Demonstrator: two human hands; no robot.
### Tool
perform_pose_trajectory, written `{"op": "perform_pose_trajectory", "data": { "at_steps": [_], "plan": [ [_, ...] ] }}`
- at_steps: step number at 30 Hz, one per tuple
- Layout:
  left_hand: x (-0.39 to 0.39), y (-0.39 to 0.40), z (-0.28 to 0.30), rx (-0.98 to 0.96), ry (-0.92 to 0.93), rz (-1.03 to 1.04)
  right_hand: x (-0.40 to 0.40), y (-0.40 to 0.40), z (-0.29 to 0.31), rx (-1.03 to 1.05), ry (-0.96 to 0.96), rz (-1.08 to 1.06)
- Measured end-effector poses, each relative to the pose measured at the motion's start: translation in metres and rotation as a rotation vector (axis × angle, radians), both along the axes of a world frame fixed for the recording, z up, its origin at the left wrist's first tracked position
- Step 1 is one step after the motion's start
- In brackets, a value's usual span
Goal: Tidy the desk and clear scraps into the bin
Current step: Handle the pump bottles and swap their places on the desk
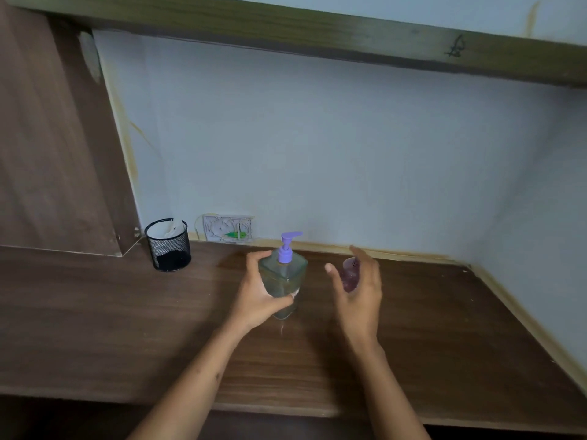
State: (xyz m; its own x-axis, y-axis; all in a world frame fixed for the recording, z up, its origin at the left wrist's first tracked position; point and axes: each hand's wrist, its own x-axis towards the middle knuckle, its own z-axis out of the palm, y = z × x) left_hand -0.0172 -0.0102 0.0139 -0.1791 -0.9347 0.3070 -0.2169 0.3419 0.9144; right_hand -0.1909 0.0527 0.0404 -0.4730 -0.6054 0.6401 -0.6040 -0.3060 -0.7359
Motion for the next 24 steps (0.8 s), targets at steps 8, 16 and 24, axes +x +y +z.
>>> {"op": "perform_pose_trajectory", "data": {
  "at_steps": [8, 16, 24],
  "plan": [
    [0.022, -0.016, 0.017, -0.030, -0.158, -0.278, 0.033, -0.021, 0.018, 0.240, -0.085, 0.367],
    [0.021, -0.013, 0.024, -0.101, -0.109, -0.170, 0.040, -0.038, 0.024, 0.282, -0.237, 0.385],
    [0.026, -0.023, 0.029, -0.060, -0.178, -0.261, 0.036, -0.041, 0.020, 0.293, -0.259, 0.379]
  ]
}}
